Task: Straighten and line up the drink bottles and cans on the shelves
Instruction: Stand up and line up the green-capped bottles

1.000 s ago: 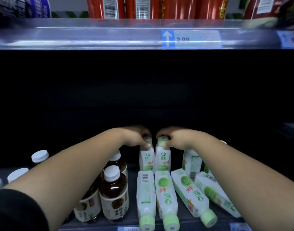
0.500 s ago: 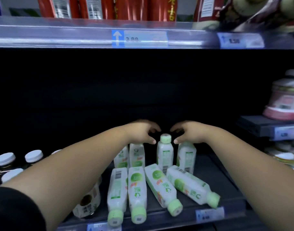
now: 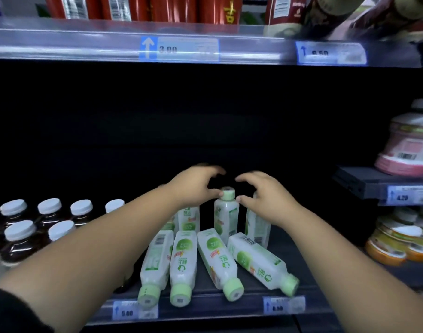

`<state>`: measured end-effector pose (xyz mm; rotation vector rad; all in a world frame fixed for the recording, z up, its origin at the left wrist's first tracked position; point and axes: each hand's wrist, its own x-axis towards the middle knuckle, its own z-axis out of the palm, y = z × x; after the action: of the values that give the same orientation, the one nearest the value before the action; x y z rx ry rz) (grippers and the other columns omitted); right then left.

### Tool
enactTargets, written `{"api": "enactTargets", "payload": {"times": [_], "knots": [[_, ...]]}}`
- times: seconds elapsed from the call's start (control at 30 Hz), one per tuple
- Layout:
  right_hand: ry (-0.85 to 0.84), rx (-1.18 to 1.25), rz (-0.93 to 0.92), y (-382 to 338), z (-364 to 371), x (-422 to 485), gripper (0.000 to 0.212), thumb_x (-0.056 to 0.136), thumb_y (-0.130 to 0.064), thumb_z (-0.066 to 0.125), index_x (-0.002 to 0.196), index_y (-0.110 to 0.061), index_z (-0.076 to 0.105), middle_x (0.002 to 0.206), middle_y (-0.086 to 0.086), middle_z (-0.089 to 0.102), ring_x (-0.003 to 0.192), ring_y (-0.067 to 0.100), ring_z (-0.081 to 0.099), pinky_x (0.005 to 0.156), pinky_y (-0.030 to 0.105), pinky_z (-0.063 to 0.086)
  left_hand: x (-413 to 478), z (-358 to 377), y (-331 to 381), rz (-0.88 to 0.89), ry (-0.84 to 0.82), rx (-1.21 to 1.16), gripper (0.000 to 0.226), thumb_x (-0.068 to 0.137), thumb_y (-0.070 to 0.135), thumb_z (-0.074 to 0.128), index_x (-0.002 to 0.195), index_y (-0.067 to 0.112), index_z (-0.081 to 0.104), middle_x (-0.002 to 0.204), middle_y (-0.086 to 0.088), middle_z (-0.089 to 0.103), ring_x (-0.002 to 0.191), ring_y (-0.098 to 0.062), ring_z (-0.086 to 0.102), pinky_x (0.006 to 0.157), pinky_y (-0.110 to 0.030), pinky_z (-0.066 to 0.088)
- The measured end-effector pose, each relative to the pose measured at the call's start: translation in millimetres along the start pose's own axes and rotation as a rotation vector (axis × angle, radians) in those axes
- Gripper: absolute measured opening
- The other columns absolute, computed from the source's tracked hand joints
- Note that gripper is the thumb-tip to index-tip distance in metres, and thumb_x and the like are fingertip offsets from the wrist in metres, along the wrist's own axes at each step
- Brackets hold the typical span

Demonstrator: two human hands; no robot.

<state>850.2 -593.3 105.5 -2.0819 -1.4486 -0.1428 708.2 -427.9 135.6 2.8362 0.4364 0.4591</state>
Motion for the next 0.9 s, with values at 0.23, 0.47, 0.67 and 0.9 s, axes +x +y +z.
{"api": "enactTargets", "payload": {"times": [0.23, 0.47, 0.67, 0.9], "knots": [[0.170, 0.433, 0.050, -51.0, 62.4, -66.0, 0.032, 0.088, -0.025, 0.072, 0.118, -0.031, 0.062, 0.119, -0.019, 0.054, 0.107, -0.009, 0.051, 0.087, 0.005, 0.040, -114.2, 22.2, -4.1, -0.118, 0.390, -0.274, 0.037, 0.085, 0.033, 0.073, 0.120, 0.032, 0.061, 0.111, 0.016, 0.059, 0.104, 0.000, 0.057, 0.085, -0.023, 0.049], [0.235, 0.637, 0.215, -89.5, 124.9, -119.7, 0.034, 0.086, -0.024, 0.075, 0.105, -0.046, 0.057, 0.109, -0.022, 0.055, 0.095, -0.004, 0.058, 0.076, 0.015, 0.048, -198.0, 83.9, -24.1, -0.388, 0.587, -0.431, 0.031, 0.080, 0.026, 0.078, 0.108, 0.027, 0.066, 0.102, 0.017, 0.059, 0.094, -0.001, 0.058, 0.078, -0.020, 0.048], [0.321, 0.621, 0.352, -115.8, 175.9, -153.7, 0.034, 0.082, -0.023, 0.078, 0.106, -0.035, 0.058, 0.106, -0.019, 0.054, 0.099, 0.001, 0.054, 0.075, 0.015, 0.045, -233.7, 117.7, -34.4, -0.500, 0.528, -0.523, 0.035, 0.076, 0.031, 0.083, 0.100, 0.033, 0.058, 0.103, 0.016, 0.052, 0.093, 0.004, 0.054, 0.078, -0.012, 0.045], [0.441, 0.875, 0.682, -154.7, 209.7, -153.5, 0.041, 0.077, -0.030, 0.084, 0.101, -0.028, 0.051, 0.103, 0.000, 0.063, 0.077, 0.007, 0.062, 0.065, 0.019, 0.051, -237.5, 128.3, -46.9, -0.623, 0.468, -0.863, 0.034, 0.071, 0.036, 0.084, 0.092, 0.030, 0.058, 0.094, 0.005, 0.067, 0.080, -0.011, 0.067, 0.072, -0.045, 0.059]]}}
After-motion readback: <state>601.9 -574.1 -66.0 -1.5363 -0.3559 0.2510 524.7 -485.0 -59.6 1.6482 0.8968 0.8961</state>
